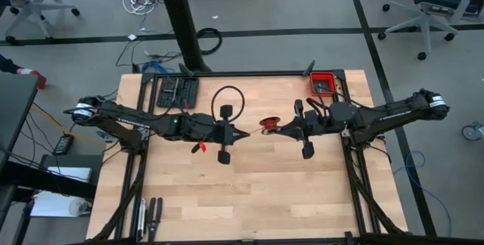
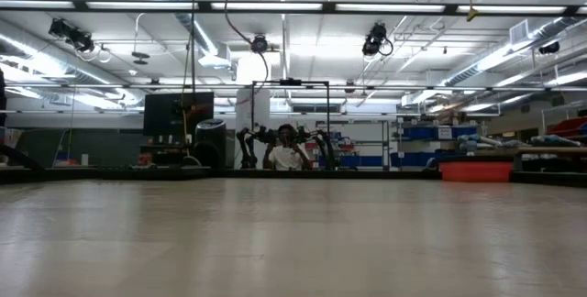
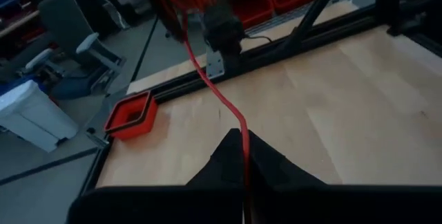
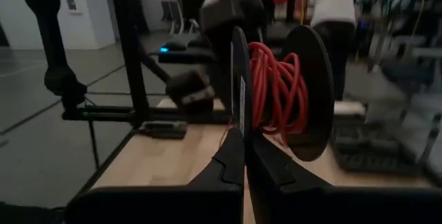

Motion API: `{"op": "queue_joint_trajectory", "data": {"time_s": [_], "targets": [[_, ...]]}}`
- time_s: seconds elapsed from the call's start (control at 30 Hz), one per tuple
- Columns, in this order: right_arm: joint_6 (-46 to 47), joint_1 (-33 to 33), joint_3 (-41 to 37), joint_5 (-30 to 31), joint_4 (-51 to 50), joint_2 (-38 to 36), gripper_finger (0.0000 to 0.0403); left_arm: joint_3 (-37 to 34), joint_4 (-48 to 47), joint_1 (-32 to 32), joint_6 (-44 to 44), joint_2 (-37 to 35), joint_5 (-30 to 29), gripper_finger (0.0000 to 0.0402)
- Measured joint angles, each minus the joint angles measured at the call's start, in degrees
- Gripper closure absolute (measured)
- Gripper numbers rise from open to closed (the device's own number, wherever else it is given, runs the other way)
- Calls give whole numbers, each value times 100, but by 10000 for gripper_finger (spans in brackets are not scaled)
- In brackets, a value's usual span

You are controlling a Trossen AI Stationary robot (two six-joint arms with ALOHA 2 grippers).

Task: Coil cords
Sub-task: Coil the red wire on the black spool

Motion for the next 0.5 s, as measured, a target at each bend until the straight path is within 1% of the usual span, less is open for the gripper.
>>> {"op": "queue_joint_trajectory", "data": {"time_s": [0.3,0.43,0.5], "targets": [[1073,-66,0,10,-963,57,403,0,134,0,423,3,-129,401],[1319,-92,0,-342,-1015,245,403,0,437,-29,727,17,-458,399],[1368,-94,0,-470,-999,361,403,0,589,-77,940,89,-548,390]]}}
